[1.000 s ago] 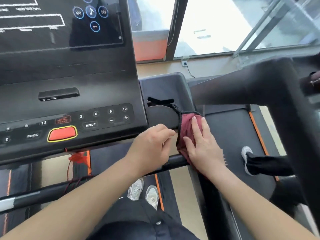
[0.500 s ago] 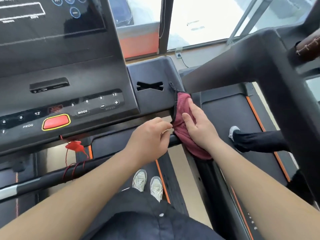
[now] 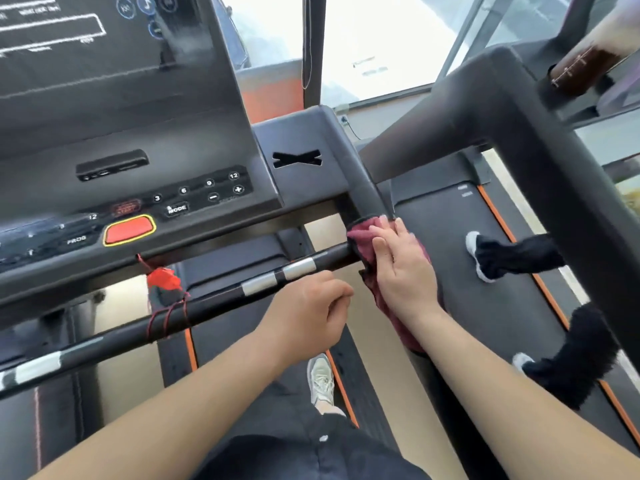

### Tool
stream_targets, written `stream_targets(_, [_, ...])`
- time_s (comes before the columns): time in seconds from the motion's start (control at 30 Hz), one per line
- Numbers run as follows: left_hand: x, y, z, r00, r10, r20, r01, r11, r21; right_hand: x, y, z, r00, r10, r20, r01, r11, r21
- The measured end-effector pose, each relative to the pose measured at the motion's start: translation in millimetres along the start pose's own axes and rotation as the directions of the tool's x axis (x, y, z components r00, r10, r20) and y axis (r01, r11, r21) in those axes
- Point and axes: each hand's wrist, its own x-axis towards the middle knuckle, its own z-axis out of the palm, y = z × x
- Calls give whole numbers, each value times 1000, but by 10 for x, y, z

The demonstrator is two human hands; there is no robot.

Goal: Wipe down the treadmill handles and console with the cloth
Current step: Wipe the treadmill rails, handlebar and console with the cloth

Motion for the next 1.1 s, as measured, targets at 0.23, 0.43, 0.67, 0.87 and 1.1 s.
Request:
stream_targets(0.23, [-782, -440, -525, 996, -82, -42, 83, 997, 3, -103, -607, 967, 983, 104, 152, -95, 993, -67])
stream_targets(0.43, [-1233, -730, -658, 963, -250, -103, 236, 963, -127, -658, -1408, 1196, 873, -10, 488, -145, 949, 279])
stream_targets(0.67, [-1309, -267, -434, 885, -454, -99, 406, 859, -312, -1051, -1506, 495, 933, 130, 336, -303, 787, 538])
stream_targets(0.87, [-1210, 318, 123, 865, -501, 41, 427, 689, -586, -1389, -1157, -157, 844, 289, 451, -494, 747, 445])
stream_targets(1.1, [-782, 927, 592, 847, -532, -29, 468, 770, -434, -2123, -156, -1299, 945, 323, 55, -324, 899, 295])
